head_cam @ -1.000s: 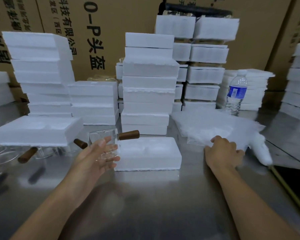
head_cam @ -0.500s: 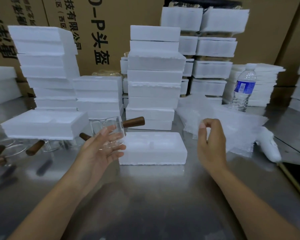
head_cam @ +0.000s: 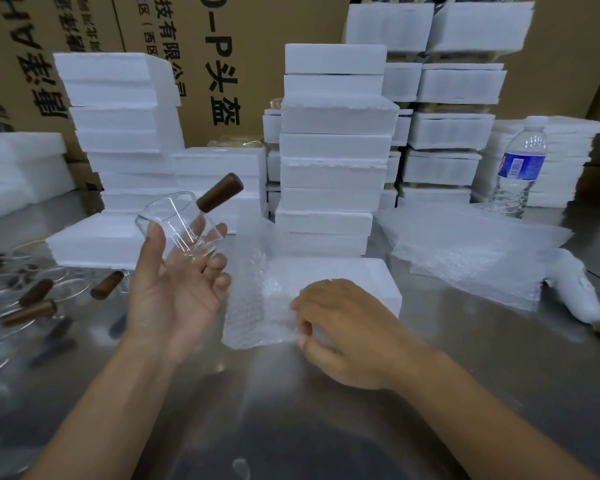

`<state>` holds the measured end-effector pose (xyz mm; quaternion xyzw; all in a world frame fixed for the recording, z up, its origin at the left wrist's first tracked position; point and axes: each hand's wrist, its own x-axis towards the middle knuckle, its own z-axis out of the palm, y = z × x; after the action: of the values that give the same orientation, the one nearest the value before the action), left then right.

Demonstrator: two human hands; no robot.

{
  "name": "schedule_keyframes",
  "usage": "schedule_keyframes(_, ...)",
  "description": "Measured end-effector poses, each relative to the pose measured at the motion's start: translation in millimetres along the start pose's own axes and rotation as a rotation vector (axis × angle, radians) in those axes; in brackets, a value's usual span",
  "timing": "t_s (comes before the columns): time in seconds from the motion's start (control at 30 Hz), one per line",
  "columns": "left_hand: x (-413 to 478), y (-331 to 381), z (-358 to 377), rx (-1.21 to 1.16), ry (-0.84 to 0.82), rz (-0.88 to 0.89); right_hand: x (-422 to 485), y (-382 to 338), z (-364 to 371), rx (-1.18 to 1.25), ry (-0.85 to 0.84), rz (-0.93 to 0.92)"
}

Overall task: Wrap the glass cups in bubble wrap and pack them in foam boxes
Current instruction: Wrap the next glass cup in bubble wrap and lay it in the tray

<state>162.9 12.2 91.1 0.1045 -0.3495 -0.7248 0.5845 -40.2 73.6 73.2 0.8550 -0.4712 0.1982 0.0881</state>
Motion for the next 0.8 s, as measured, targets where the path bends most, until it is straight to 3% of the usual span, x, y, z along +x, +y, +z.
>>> schedule_keyframes(0.07,-0.6,0.6,-0.6,0.006,-0.009,0.002,-1.7,0.4,-1.6,0.063,0.065,0.041)
schedule_keyframes(0.13,-1.5,0.1,0.3,0.077,-0.034,-0.003,-2.4,0.0,-1.8,0.051,0.233,0.105)
schedule_keyframes(0.2,-1.9,-3.3,3.5,0.228,-0.056,-0.002,-1.3,-1.8,-1.4,0.043,0.433,0.202)
schedule_keyframes(0.3,-4.7,-12.7,10.0,0.551,-0.054,0.024,1.4,-4.2,-3.9,0.142,0.557,0.268)
schedule_keyframes(0.47,-13.4,-22.6,9.2,0.895,-0.061,0.042,3.6,-1.9,-6.5,-0.028,0.5,0.212)
schedule_keyframes(0.63,-16.1,-30.8,14.1,0.905,-0.111,0.048,0.1,6.3,-7.4,0.096,0.278,0.236)
schedule_keyframes(0.8,-16.5,-44.7,20.7,0.93,-0.094,0.09,-1.6,17.7,-9.8,0.225,0.368,0.265)
